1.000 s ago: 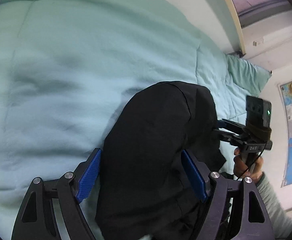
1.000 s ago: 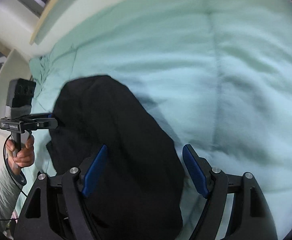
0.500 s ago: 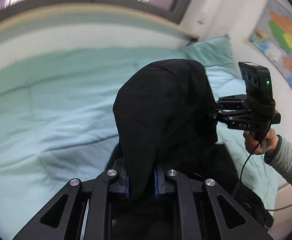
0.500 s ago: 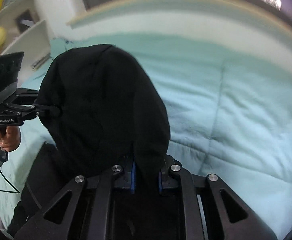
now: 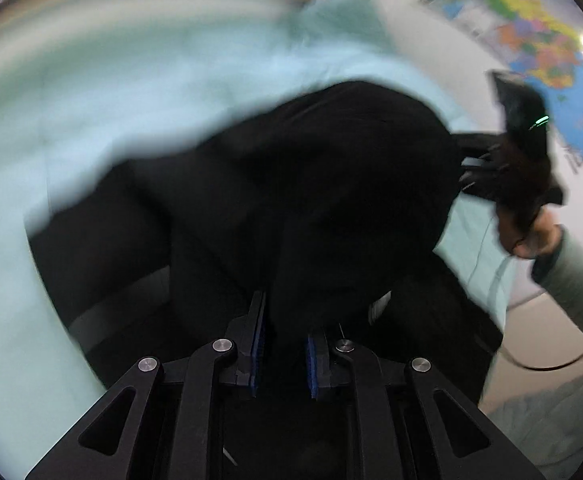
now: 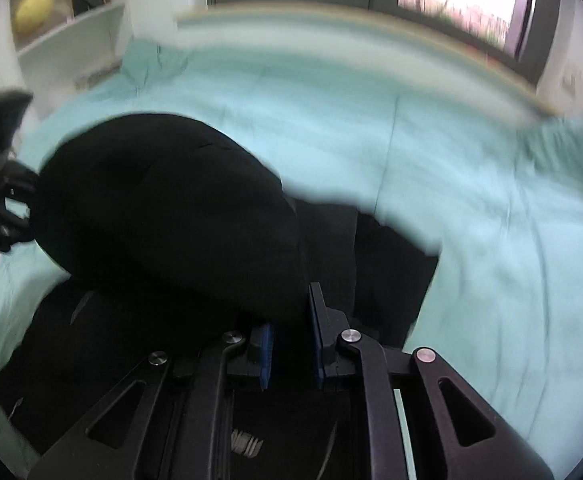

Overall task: Fold large clothes
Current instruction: 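Fold the hood down onto the jacket body with both grippers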

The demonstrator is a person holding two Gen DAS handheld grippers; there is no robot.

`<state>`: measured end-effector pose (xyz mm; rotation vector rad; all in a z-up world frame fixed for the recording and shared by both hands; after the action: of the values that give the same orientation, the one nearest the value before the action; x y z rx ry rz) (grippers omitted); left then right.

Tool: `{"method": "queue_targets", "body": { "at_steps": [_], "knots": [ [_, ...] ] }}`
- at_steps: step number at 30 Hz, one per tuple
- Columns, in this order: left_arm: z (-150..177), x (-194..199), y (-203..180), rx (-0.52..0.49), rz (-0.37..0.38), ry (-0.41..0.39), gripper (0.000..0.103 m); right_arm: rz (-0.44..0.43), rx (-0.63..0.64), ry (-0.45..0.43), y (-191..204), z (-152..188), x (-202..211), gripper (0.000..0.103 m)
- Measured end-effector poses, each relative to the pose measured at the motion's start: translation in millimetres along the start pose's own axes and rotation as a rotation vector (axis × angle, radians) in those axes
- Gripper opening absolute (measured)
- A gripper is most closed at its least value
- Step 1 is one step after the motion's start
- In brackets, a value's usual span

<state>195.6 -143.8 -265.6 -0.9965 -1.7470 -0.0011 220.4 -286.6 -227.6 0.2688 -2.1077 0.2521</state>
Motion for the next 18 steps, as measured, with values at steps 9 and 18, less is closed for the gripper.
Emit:
{"method": "queue_targets", "body": {
  "at_steps": [9,18],
  "knots": [
    [4,50,25,0.148,-0.016,-0.098,0.017,-0.052,-0.150,0.034,-37,-13,24,0.042],
    [-125,62,11,0.071,0.061,-0.244,0.022,-0.109,-0.244,-0.033,-25,-130,-2,0.051]
  ]
}}
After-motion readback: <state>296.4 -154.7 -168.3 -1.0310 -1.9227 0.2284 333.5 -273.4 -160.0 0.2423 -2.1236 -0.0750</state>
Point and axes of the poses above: each gripper's, at about its wrist camera, not at the fingertips, and x roughly against the way its jaws point, y to its left, z to its underside, the point moved 10 cm from there along -x, roughly the way its jaws point, and after that the axes turned 5 degrees about z, right-handed, at the moved point
